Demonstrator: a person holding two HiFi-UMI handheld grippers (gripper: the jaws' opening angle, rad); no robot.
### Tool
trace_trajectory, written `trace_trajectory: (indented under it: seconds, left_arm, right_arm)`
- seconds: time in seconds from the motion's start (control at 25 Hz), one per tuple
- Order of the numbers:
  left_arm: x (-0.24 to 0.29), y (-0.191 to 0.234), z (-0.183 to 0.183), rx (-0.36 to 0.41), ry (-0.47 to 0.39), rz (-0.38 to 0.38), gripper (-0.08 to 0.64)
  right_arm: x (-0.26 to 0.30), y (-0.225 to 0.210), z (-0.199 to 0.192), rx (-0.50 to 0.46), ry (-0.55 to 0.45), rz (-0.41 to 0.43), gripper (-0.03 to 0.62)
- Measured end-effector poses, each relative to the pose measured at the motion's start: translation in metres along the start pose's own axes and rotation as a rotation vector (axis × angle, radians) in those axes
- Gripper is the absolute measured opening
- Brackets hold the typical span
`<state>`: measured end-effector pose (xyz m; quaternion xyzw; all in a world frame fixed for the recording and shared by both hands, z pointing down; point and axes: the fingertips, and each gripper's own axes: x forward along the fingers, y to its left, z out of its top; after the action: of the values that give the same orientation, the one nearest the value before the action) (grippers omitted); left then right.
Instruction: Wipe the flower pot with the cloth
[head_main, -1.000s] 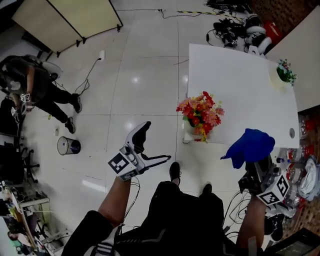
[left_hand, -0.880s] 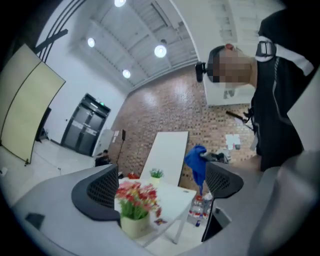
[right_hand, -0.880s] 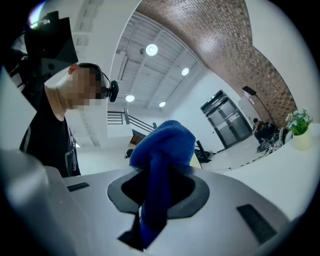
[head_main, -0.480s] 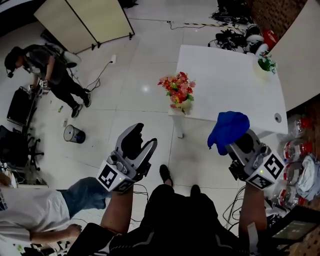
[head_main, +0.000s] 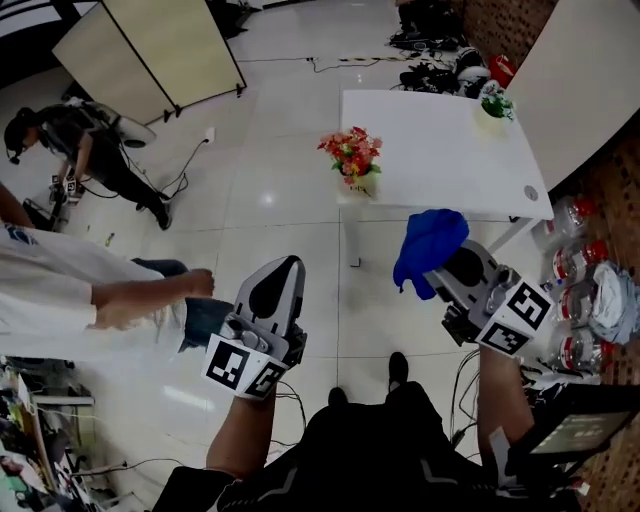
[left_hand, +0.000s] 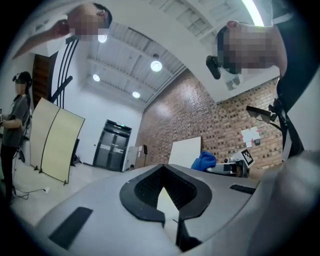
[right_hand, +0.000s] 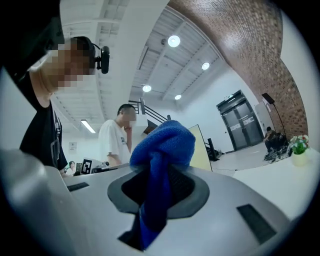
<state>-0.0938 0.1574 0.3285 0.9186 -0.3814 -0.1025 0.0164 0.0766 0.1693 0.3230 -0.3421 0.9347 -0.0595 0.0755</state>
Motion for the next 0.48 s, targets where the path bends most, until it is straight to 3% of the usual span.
trace_trajectory:
  seconds: [0.24, 0.48]
  left_arm:
    - [-0.058, -0.018, 0.006, -0.004, 0.087, -0.048, 0.005]
    - [-0.089, -0.058, 0.024, 0.001, 0.059, -0.03, 0.005]
  right_arm:
    - [-0.015, 0.067, -0.009, 0.016, -0.001, -0.076, 0.065]
    - [-0.053, 0.11, 0.0, -0.03, 0.009, -0.089, 0.064]
